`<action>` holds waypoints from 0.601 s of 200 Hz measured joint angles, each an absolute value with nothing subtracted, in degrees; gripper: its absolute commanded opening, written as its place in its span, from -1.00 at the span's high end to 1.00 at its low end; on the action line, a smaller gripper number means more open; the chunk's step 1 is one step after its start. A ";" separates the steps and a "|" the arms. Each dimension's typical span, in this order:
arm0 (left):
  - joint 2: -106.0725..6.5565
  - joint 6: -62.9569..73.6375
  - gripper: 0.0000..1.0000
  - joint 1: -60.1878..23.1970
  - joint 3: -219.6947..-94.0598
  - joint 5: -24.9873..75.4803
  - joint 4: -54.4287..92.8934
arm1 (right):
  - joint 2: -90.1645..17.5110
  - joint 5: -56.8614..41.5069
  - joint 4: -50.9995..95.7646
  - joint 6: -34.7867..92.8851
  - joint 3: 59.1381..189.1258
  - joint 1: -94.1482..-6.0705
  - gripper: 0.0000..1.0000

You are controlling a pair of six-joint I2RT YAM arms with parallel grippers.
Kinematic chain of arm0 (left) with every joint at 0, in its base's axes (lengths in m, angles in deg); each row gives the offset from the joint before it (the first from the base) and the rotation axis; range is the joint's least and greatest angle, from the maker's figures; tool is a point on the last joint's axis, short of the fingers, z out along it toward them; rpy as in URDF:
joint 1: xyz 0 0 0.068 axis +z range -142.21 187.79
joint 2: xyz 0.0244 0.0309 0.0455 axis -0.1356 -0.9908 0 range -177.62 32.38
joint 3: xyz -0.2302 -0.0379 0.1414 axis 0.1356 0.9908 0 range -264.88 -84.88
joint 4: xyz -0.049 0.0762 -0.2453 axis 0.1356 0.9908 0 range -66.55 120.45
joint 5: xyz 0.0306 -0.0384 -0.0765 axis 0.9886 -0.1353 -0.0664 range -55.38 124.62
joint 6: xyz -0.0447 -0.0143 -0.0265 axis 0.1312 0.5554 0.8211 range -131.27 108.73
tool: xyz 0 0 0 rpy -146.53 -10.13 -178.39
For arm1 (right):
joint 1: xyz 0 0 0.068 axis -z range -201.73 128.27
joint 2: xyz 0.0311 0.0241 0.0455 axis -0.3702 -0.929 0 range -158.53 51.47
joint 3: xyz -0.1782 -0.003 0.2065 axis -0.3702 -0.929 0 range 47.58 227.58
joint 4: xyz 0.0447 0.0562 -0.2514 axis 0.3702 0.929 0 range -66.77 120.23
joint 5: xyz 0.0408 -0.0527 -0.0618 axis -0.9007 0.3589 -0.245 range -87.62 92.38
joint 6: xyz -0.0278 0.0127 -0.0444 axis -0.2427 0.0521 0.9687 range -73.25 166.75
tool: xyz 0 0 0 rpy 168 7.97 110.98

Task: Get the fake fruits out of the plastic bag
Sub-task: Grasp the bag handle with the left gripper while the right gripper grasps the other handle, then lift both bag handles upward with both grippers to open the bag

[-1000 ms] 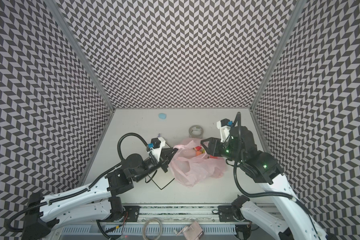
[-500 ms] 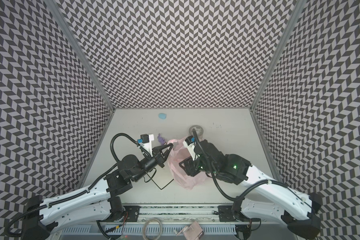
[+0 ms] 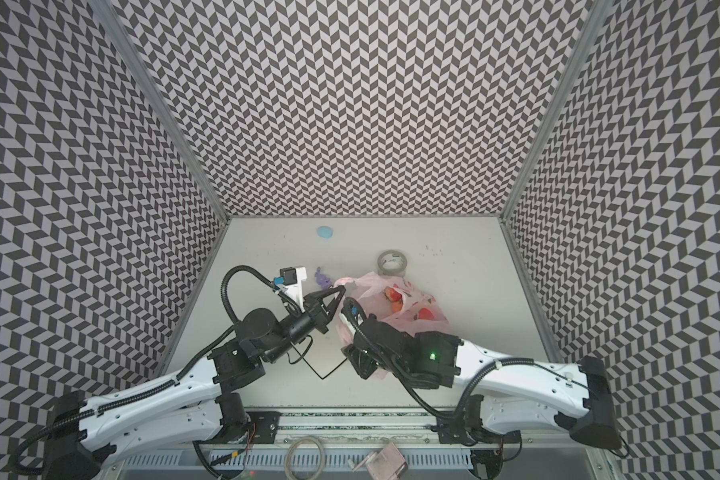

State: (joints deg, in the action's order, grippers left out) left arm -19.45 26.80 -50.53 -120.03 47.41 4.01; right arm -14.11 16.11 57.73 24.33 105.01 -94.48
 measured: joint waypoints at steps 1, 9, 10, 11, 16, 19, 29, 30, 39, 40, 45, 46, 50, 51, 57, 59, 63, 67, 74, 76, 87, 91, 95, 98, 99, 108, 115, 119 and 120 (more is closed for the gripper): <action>-19.45 26.80 1.00 -50.53 -120.03 47.41 4.01 | -14.13 16.11 57.67 24.38 104.99 -94.48 0.26; -19.45 26.86 1.00 -50.51 -120.03 47.41 4.01 | -14.59 16.33 57.01 24.16 104.90 -94.48 0.42; -19.45 26.89 1.00 -50.49 -120.03 47.41 4.03 | -14.63 16.37 56.99 24.20 104.90 -94.48 0.43; -19.45 26.91 1.00 -50.49 -120.03 47.41 4.03 | -14.70 16.46 56.93 24.20 104.90 -94.48 0.46; -19.45 26.97 1.00 -50.38 -120.03 47.41 4.05 | -14.98 16.48 56.55 24.01 104.88 -94.48 0.56; -19.45 26.99 1.00 -50.38 -120.03 47.41 4.05 | -15.13 16.59 56.38 23.92 104.88 -94.48 0.60; -19.45 27.06 1.00 -50.29 -120.03 47.41 4.14 | -15.48 16.70 55.99 23.37 104.79 -94.48 0.74; -19.45 27.06 1.00 -50.27 -120.03 47.41 4.14 | -15.48 16.77 55.96 23.31 104.77 -94.48 0.75; -19.45 27.21 1.00 -50.16 -120.03 47.44 4.21 | -15.48 17.18 55.94 22.74 104.66 -94.48 0.86; -19.45 27.21 1.00 -50.14 -120.03 47.44 4.21 | -15.46 17.21 55.94 22.67 104.66 -94.48 0.86; -19.45 27.28 1.00 -50.01 -120.03 47.44 4.23 | -15.38 17.49 55.96 22.19 104.61 -94.48 0.91; -19.45 27.28 1.00 -49.98 -120.03 47.44 4.23 | -15.38 17.55 55.96 22.15 104.61 -94.48 0.92; -19.45 27.39 1.00 -49.83 -120.03 47.44 4.23 | -15.24 17.77 56.03 21.69 104.57 -94.48 0.95; -19.45 27.41 1.00 -49.81 -120.03 47.44 4.23 | -15.22 17.90 56.03 21.62 104.55 -94.48 0.95; -19.45 27.50 1.00 -49.61 -120.03 47.46 4.23 | -14.83 18.34 56.09 20.99 104.44 -94.48 0.99; -19.45 27.61 1.00 -49.48 -120.06 47.44 4.23 | -14.72 18.54 56.14 20.58 104.35 -94.48 1.00; -19.45 27.74 1.00 -49.29 -120.06 47.46 4.25 | -14.22 18.93 56.38 19.90 104.22 -94.48 1.00; -19.47 27.93 1.00 -49.02 -120.08 47.46 4.27 | -13.76 19.35 56.64 19.59 104.11 -94.48 1.00; -19.56 28.46 1.00 -48.50 -120.16 47.50 4.34 | -12.49 20.18 57.52 17.97 103.98 -94.48 1.00; -19.62 28.68 1.00 -48.32 -120.21 47.52 4.32 | -12.03 20.51 57.93 17.54 103.98 -94.48 1.00; -20.15 29.62 1.00 -47.36 -120.54 47.72 4.34 | -9.69 22.14 59.24 15.11 103.98 -94.48 1.00; -20.48 30.14 1.00 -46.99 -120.73 47.83 4.36 | -8.53 22.95 59.77 13.62 104.00 -94.48 1.00; -20.74 30.49 1.00 -46.71 -120.93 47.87 4.40 | -7.46 23.89 60.40 12.44 104.00 -94.48 1.00; -21.13 30.82 1.00 -46.47 -121.17 47.92 4.45 | -6.63 24.48 60.79 11.33 104.05 -94.48 1.00; -21.24 30.93 1.00 -46.40 -121.24 47.94 4.47 | -6.26 24.81 61.06 10.94 104.05 -94.48 1.00; -22.53 31.96 1.00 -45.66 -122.22 48.07 4.60 | -3.75 26.95 62.46 7.90 104.22 -94.48 1.00; -23.69 32.68 1.00 -45.22 -123.07 48.11 4.64 | -1.89 28.83 63.55 5.52 104.48 -94.46 1.00; -24.61 33.29 1.00 -44.87 -123.68 48.11 4.64 | -0.80 29.99 64.18 4.07 104.70 -94.26 1.00; -24.72 33.35 1.00 -44.83 -123.77 48.11 4.62 | -0.64 30.19 64.23 3.83 104.75 -94.24 1.00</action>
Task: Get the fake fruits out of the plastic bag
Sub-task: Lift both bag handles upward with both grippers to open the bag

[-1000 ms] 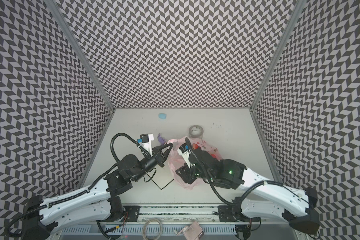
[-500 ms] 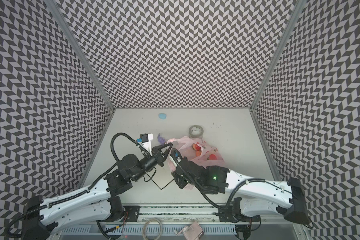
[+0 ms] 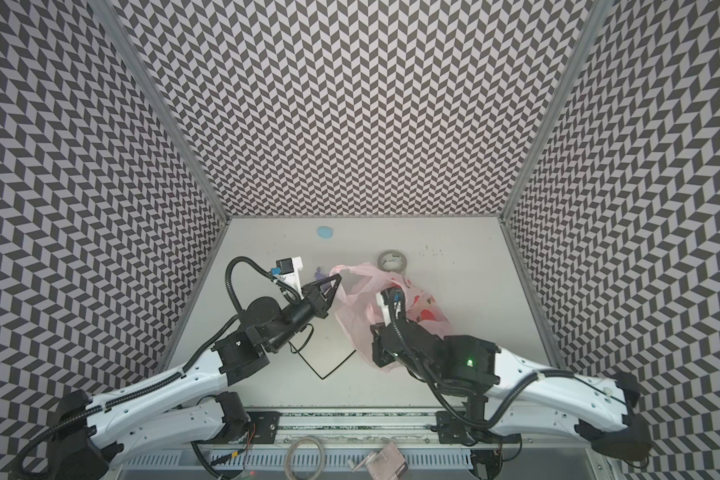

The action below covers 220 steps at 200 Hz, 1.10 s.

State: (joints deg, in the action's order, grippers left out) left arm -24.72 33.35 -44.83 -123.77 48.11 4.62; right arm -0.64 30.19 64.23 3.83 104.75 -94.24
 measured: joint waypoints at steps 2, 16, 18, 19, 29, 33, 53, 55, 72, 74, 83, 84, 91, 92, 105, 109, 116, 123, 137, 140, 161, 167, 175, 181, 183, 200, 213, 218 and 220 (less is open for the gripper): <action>-25.11 33.53 1.00 -44.70 -124.10 48.09 4.60 | -0.16 30.71 64.55 3.18 104.88 -94.17 1.00; -28.26 35.28 1.00 -43.69 -126.53 47.94 4.43 | 2.46 34.01 65.62 -0.39 106.04 -92.29 1.00; -28.89 35.58 1.00 -43.49 -126.96 47.83 4.25 | 2.72 34.34 65.67 -0.71 106.25 -91.68 1.00; -29.07 35.69 1.00 -43.43 -127.09 47.81 4.25 | 2.81 34.36 65.67 -0.87 106.34 -91.50 1.00; -31.75 36.83 1.00 -42.58 -129.17 47.26 3.62 | 3.44 35.65 65.38 -1.83 107.54 -87.68 1.00; -32.80 37.25 1.00 -42.23 -130.02 47.00 3.49 | 3.53 35.85 65.08 -2.00 108.13 -85.47 1.00; -38.64 38.45 1.00 -40.24 -135.31 45.12 2.41 | 3.38 35.54 60.71 -1.81 109.75 -74.02 1.00; -39.23 38.47 1.00 -40.02 -135.92 44.77 2.28 | 3.31 35.37 60.14 -1.72 109.79 -72.97 1.00; -44.21 38.82 1.00 -37.53 -141.76 42.08 1.87 | 2.07 33.23 55.68 -0.69 110.14 -64.75 1.00; -44.72 38.82 1.00 -37.18 -142.52 41.60 1.85 | 1.70 32.85 55.15 -0.56 110.28 -63.88 1.00; -47.16 38.84 1.00 -35.62 -145.82 39.94 1.56 | 0.12 31.15 53.19 0.40 111.28 -60.60 1.00; -47.62 38.84 1.00 -35.34 -146.37 39.70 1.54 | -0.05 31.00 53.10 0.49 111.39 -60.34 1.00; -49.26 38.80 1.00 -34.18 -148.78 38.58 1.41 | -1.65 29.69 51.64 1.32 112.85 -58.02 1.00; -49.63 38.82 1.00 -33.90 -149.30 38.34 1.45 | -1.85 29.53 51.48 1.43 113.03 -57.78 1.00; -52.63 38.43 1.00 -32.02 -153.63 36.46 1.04 | -5.98 26.91 48.38 2.96 116.48 -53.76 1.00; -53.35 38.34 1.00 -31.54 -154.79 36.01 0.91 | -7.18 25.99 47.35 3.64 117.53 -52.66 1.00; -54.99 37.97 1.00 -30.60 -157.15 35.11 0.62 | -8.97 24.57 45.95 4.34 119.02 -50.85 1.00; -56.37 37.62 1.00 -29.83 -159.09 34.39 0.29 | -10.81 22.80 44.36 5.36 120.61 -48.49 1.00; -59.64 36.87 1.00 -28.37 -163.29 32.53 -0.69 | -13.93 18.69 42.15 6.48 123.59 -43.44 1.00; -60.39 36.66 1.00 -28.06 -164.23 32.33 -0.73 | -14.52 17.90 41.78 6.78 124.22 -42.48 1.00; -66.31 35.63 1.00 -26.18 -171.94 29.19 -1.78 | -19.46 12.44 38.81 7.79 129.23 -36.18 1.00; -67.91 35.26 1.00 -25.77 -173.91 28.53 -1.93 | -20.69 11.19 38.11 8.03 130.43 -35.05 1.00; -69.63 34.84 1.00 -25.35 -176.05 27.59 -2.13 | -22.13 9.60 37.23 8.34 131.80 -33.96 1.00; -70.75 34.58 1.00 -25.07 -177.41 26.98 -2.18 | -22.98 8.35 36.55 8.49 132.50 -33.45 1.00; -71.08 34.40 1.00 -24.98 -177.82 26.80 -2.24 | -23.20 7.96 36.40 8.55 132.66 -33.39 1.00; -72.56 33.42 1.00 -24.48 -179.38 25.23 -2.35 | -23.70 5.01 35.77 9.10 132.57 -33.08 1.00; -72.50 33.01 1.00 -24.43 -178.81 24.09 -2.66 | -23.20 2.87 34.89 9.25 131.32 -33.06 1.00; -72.17 32.92 1.00 -24.48 -177.98 23.66 -3.05 | -22.70 1.99 34.46 9.28 130.23 -33.06 1.00; -72.04 32.79 1.00 -24.50 -177.47 23.46 -3.53 | -22.46 1.71 34.17 9.28 129.64 -33.06 1.00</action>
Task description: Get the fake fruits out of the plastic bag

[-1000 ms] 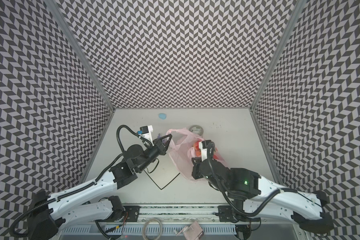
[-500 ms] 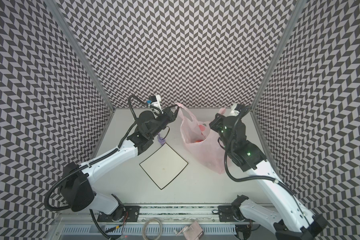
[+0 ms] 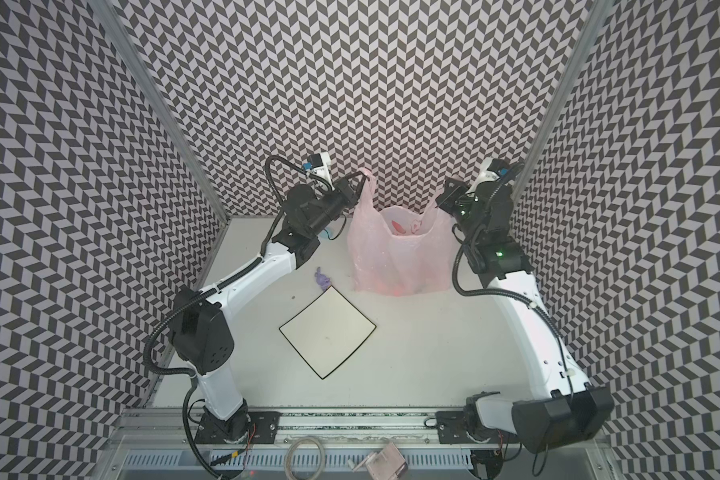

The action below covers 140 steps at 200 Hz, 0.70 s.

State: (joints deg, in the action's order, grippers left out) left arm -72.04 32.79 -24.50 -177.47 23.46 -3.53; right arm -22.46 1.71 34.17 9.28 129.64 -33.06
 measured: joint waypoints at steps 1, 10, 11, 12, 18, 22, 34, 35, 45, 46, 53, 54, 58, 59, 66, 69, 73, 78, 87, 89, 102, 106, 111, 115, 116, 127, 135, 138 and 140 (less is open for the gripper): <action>-72.01 32.74 1.00 -24.50 -177.28 23.39 -3.64 | -22.28 1.42 34.11 9.28 129.23 -33.06 1.00; -70.51 32.52 1.00 -24.61 -173.98 22.83 -4.75 | -20.71 -0.15 34.24 9.28 126.34 -33.06 1.00; -70.29 32.52 1.00 -24.63 -173.63 22.76 -4.82 | -20.58 -0.30 34.30 9.28 126.10 -33.06 1.00; -69.94 32.48 1.00 -24.70 -172.95 22.72 -4.95 | -20.29 -0.59 34.30 9.28 125.62 -33.06 1.00; -68.63 32.31 1.00 -24.85 -170.13 22.54 -5.43 | -19.18 -1.55 34.72 9.28 123.63 -33.06 1.00; -67.77 32.11 1.00 -24.98 -168.25 22.41 -5.93 | -18.28 -2.31 34.96 9.28 122.03 -33.06 1.00; -64.41 31.63 1.00 -25.64 -161.91 22.17 -6.90 | -15.29 -4.08 36.16 9.34 117.31 -33.06 1.00; -63.97 31.54 1.00 -25.72 -161.02 22.19 -6.96 | -15.09 -4.17 36.29 9.34 117.03 -33.06 1.00; -60.93 30.82 1.00 -26.60 -155.99 21.95 -7.33 | -11.92 -5.35 38.08 9.52 112.79 -33.06 1.00; -60.56 30.64 1.00 -26.75 -155.31 21.97 -7.53 | -11.70 -5.44 38.19 9.52 112.53 -33.06 1.00; -58.51 30.19 1.00 -27.49 -152.12 21.86 -7.92 | -9.52 -6.01 39.57 9.62 109.86 -33.06 1.00; -58.11 30.10 1.00 -27.65 -151.44 21.89 -8.10 | -9.30 -6.09 39.70 9.65 109.60 -33.06 1.00; -56.89 29.86 1.00 -28.15 -149.61 21.86 -8.32 | -7.97 -6.36 40.66 9.69 108.13 -33.06 0.98; -56.63 29.84 1.00 -28.26 -149.26 21.86 -8.43 | -7.51 -6.47 40.93 9.71 107.67 -33.06 0.97; -54.29 29.46 1.00 -29.22 -145.93 21.91 -8.86 | -5.58 -6.75 42.43 9.76 105.80 -33.06 0.85; -53.48 29.27 1.00 -29.61 -144.71 21.89 -9.19 | -4.62 -6.95 43.26 9.82 104.86 -33.06 0.78; -52.10 29.16 1.00 -30.23 -142.94 21.95 -9.48 | -3.62 -7.08 44.07 9.82 104.05 -33.06 0.66; -50.62 28.96 1.00 -30.93 -141.08 22.10 -9.69 | -2.20 -7.19 45.47 9.69 102.89 -33.06 0.51; -48.41 28.61 1.00 -32.24 -138.50 22.48 -10.11 | -0.43 -7.38 47.37 9.91 101.71 -33.06 0.24; -48.13 28.59 1.00 -32.46 -138.13 22.56 -10.20 | -0.08 -7.43 47.90 10.21 101.51 -33.06 0.19; -45.68 28.07 1.00 -34.29 -135.55 23.44 -10.79 | 1.74 -7.23 50.81 10.43 100.90 -33.06 -0.02; -45.02 27.96 1.00 -34.82 -134.92 23.72 -10.96 | 2.15 -6.99 51.75 10.30 100.90 -33.06 -0.09; -44.39 27.89 1.00 -35.34 -134.26 24.09 -11.14 | 2.57 -6.66 52.64 10.30 100.92 -33.06 -0.18; -44.06 27.78 1.00 -35.67 -133.85 24.44 -11.31 | 2.81 -6.44 53.45 10.52 101.05 -33.06 -0.25; -43.99 27.78 1.00 -35.73 -133.78 24.49 -11.35 | 2.88 -6.33 53.76 10.46 101.12 -33.06 -0.27; -43.27 27.76 1.00 -36.28 -132.78 25.27 -11.77 | 3.16 -5.26 56.55 10.70 102.23 -33.06 -0.42; -42.99 27.76 1.00 -36.50 -132.16 25.97 -11.99 | 3.07 -3.95 59.24 11.18 104.07 -33.06 -0.51; -42.95 27.76 1.00 -36.59 -131.99 26.17 -11.99 | 3.01 -3.41 60.07 11.22 104.86 -33.06 -0.54; -42.92 27.76 1.00 -36.63 -131.90 26.28 -12.03 | 2.96 -3.14 60.66 11.33 105.29 -33.06 -0.55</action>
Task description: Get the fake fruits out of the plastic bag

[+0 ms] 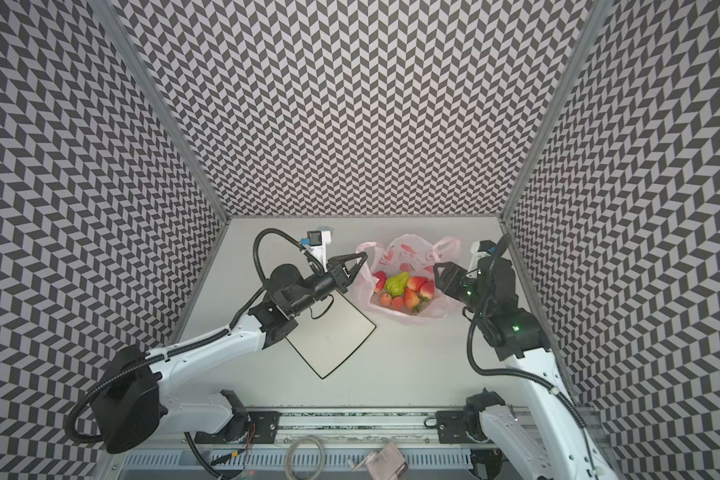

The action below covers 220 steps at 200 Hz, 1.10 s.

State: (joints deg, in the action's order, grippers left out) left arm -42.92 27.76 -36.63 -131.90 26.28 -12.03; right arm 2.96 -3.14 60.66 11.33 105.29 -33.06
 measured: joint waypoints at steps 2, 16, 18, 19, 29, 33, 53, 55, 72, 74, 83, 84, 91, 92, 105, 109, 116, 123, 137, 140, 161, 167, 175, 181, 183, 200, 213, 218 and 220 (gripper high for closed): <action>-42.92 27.76 1.00 -36.74 -131.81 26.45 -12.08 | 2.85 -2.75 61.41 11.57 105.99 -33.04 -0.56; -42.92 27.78 1.00 -37.07 -131.27 27.53 -12.05 | 1.89 0.66 65.84 12.88 112.26 -33.06 -0.59; -42.90 27.80 1.00 -37.11 -131.22 27.59 -12.08 | 1.76 1.32 66.28 13.17 113.40 -33.04 -0.59; -42.90 27.80 1.00 -37.13 -131.16 27.68 -12.08 | 1.65 1.60 66.65 13.30 114.12 -33.06 -0.59; -42.90 27.85 1.00 -37.29 -130.77 28.22 -12.27 | 0.71 4.22 68.71 14.61 119.65 -33.04 -0.59; -42.90 27.96 1.00 -37.40 -130.55 28.49 -12.49 | 0.36 5.05 69.21 15.20 121.73 -33.04 -0.58; -42.90 28.31 1.00 -37.94 -129.78 29.30 -12.73 | -2.22 8.05 70.91 18.70 133.23 -33.04 -0.41; -42.90 28.31 1.00 -37.99 -129.69 29.36 -12.80 | -2.61 8.27 71.00 18.89 134.32 -33.04 -0.39; -42.90 28.46 1.00 -38.49 -129.54 29.69 -12.93 | -5.43 5.99 71.35 22.00 142.06 -33.04 -0.06; -42.90 28.44 1.00 -38.58 -129.54 29.71 -12.97 | -5.80 5.47 71.44 22.24 142.95 -33.04 -0.03; -42.90 28.46 1.00 -38.75 -129.54 29.91 -13.21 | -7.55 2.52 71.59 23.22 146.08 -33.06 0.12; -42.90 28.46 1.00 -38.75 -129.54 29.95 -13.28 | -7.70 2.34 71.61 23.33 146.27 -33.06 0.13; -42.90 28.46 1.00 -38.75 -129.54 30.10 -13.39 | -9.26 0.09 71.74 23.79 148.04 -33.23 0.18; -42.90 28.46 1.00 -38.75 -129.54 30.13 -13.39 | -9.63 -0.41 71.81 23.92 148.35 -33.30 0.19; -42.90 28.46 1.00 -38.95 -129.54 30.59 -13.52 | -12.82 -2.99 72.73 24.75 149.95 -35.62 0.24; -42.90 28.46 1.00 -38.97 -129.54 30.80 -13.54 | -13.91 -3.17 73.06 24.86 150.06 -37.08 0.26; -42.90 28.46 1.00 -38.97 -129.54 31.09 -13.56 | -15.72 -3.60 73.65 25.17 149.73 -39.77 0.27; -42.88 28.48 1.00 -38.97 -129.54 31.42 -13.56 | -17.15 -4.02 74.17 25.47 148.96 -42.55 0.27; -42.79 28.66 1.00 -39.01 -129.54 32.03 -13.56 | -20.14 -4.54 74.39 25.69 145.29 -46.70 0.28; -42.75 28.70 1.00 -39.01 -129.54 32.09 -13.56 | -20.82 -4.78 74.56 25.67 144.02 -47.46 0.28; -42.46 28.94 1.00 -39.08 -129.54 32.88 -13.58 | -23.07 -4.70 75.24 25.41 135.59 -50.61 0.28; -42.42 29.03 1.00 -39.12 -129.54 33.03 -13.58 | -23.40 -4.32 75.46 25.27 133.01 -51.13 0.28; -42.40 29.14 1.00 -39.14 -129.54 33.36 -13.56 | -23.62 -3.34 75.55 24.88 130.27 -51.59 0.26; -42.40 29.18 1.00 -39.19 -129.54 33.60 -13.56 | -23.72 -2.29 75.57 24.55 128.18 -51.72 0.25; -42.40 29.22 1.00 -39.21 -129.54 33.69 -13.56 | -23.72 -1.94 75.57 24.53 127.56 -51.75 0.25; -42.33 29.55 1.00 -39.43 -129.54 34.37 -13.56 | -24.05 2.52 75.46 22.83 123.39 -51.75 0.25; -42.16 30.05 1.00 -39.47 -129.54 35.09 -13.52 | -24.40 6.17 74.98 21.67 120.48 -51.57 0.25; -42.11 30.32 1.00 -39.49 -129.54 35.39 -13.50 | -24.56 7.28 74.63 21.19 119.32 -51.42 0.25; -42.07 30.47 1.00 -39.49 -129.54 35.52 -13.48 | -24.64 7.63 74.52 21.06 118.93 -51.35 0.25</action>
State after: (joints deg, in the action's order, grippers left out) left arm -42.07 30.47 -39.49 -129.54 35.52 -13.48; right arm -24.64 7.63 74.52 21.06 118.93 -51.35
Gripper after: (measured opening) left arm 0.047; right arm 0.376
